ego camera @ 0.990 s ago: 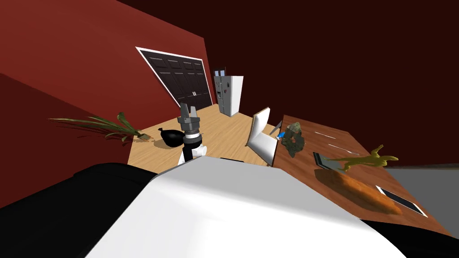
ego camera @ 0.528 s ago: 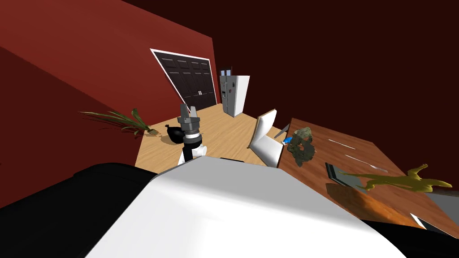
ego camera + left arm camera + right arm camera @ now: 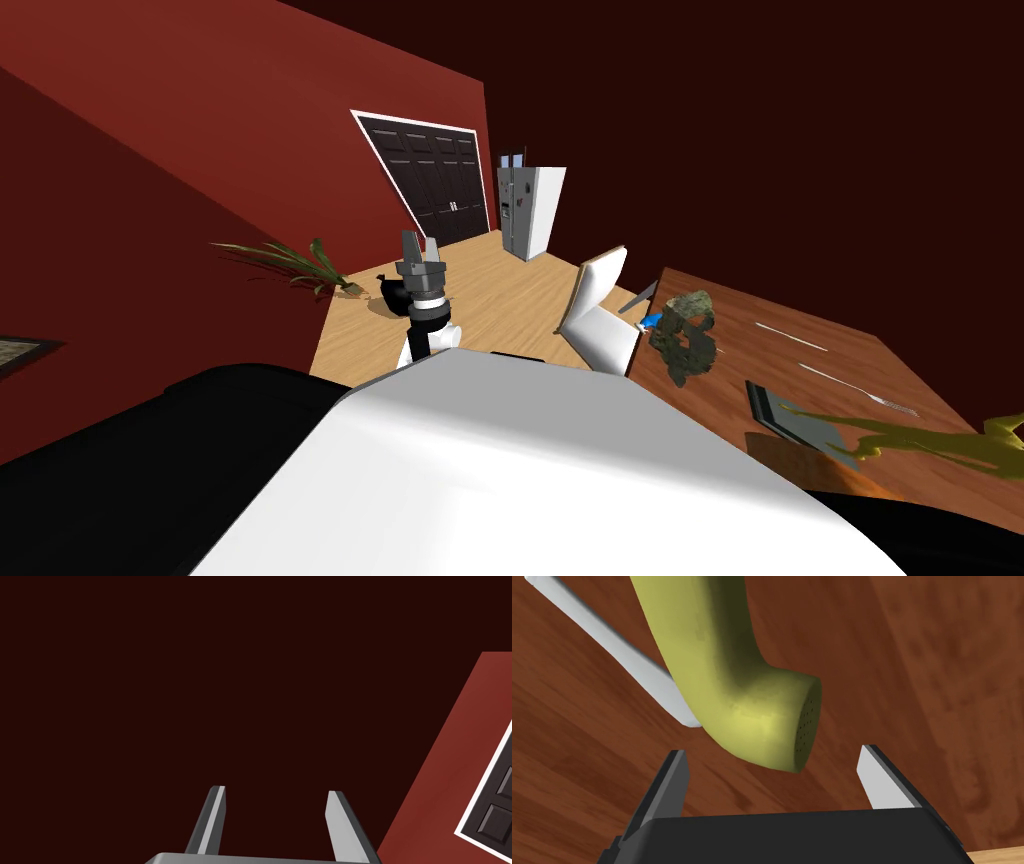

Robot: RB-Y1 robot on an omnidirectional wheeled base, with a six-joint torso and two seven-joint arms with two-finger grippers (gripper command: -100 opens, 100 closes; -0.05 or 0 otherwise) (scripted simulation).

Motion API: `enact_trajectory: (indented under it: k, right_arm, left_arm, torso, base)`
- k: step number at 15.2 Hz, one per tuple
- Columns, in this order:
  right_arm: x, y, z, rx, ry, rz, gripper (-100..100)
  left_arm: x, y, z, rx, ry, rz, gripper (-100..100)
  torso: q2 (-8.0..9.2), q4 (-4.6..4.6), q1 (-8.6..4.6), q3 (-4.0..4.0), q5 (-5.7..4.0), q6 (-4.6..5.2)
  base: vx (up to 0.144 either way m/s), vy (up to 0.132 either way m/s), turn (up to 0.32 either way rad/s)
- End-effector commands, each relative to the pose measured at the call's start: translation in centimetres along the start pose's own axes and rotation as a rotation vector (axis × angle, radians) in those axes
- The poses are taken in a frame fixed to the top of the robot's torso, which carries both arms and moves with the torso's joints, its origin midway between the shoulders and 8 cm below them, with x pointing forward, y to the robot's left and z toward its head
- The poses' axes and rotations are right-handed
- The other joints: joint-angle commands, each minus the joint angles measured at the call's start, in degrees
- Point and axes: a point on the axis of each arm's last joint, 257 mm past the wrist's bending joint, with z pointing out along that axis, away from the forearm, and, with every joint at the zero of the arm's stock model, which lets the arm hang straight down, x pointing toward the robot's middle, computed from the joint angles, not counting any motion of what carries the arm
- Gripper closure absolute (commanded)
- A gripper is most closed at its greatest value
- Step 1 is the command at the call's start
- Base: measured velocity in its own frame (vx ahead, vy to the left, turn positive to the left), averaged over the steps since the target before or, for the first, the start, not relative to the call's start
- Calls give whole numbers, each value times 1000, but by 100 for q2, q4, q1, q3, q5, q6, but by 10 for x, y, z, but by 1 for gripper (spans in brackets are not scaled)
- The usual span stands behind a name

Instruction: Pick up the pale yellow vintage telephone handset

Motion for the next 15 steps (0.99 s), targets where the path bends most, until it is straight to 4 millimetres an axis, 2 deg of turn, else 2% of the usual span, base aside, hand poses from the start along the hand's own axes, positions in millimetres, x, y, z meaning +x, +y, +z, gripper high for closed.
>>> enact_trajectory:
  k: [1, 2, 3, 5, 7, 10, 11, 14, 15]
  right_arm:
    - [31, -1, -7, -4, 68, -15, -100]
    - [35, -2, -9, -1, 77, -10, -100]
    - [56, 1, -14, -7, 121, -19, -100]
    - [59, 1, -15, -5, 127, -15, -100]
    - [98, 6, -27, -15, 211, -22, -100]
    - [98, 6, -27, -15, 211, -22, -100]
    - [131, 13, -38, -25, 281, -27, -100]
    - [125, 11, -37, -22, 271, -23, -100]
    - [130, 24, -28, -22, 276, -15, -100]
  left_arm:
    - [0, 0, 0, 0, 0, 0, 0]
    - [0, 0, 0, 0, 0, 0, 0]
    - [0, 0, 0, 0, 0, 0, 0]
    - [0, 0, 0, 0, 0, 0, 0]
    - [0, 0, 0, 0, 0, 0, 0]
    - [0, 0, 0, 0, 0, 0, 0]
    - [0, 0, 0, 0, 0, 0, 0]
    - [0, 0, 0, 0, 0, 0, 0]
    - [0, 0, 0, 0, 0, 0, 0]
  torso:
    - [0, 0, 0, 0, 0, 0]
    - [-1, 0, -2, 0, 0, 0]
    - [0, 0, -2, 0, 0, 3]
    - [0, 0, -2, 0, 0, 2]
    - [3, 1, -2, 2, -1, 1]
    - [7, 1, -4, 4, 0, 4]
    - [8, 2, -2, 4, -1, 4]
    - [6, 1, -18, 4, -5, 2]
    - [6, 2, -12, 4, -4, 3]
  base:
    - [16, -21, 153]
    - [19, -23, 112]
    - [19, -20, 118]
    - [9, -19, 59]
    - [2, -20, 86]
    - [-1, -26, 53]
    - [2, -44, 118]
    - [1, -55, 64]
    - [-1, -47, 48]
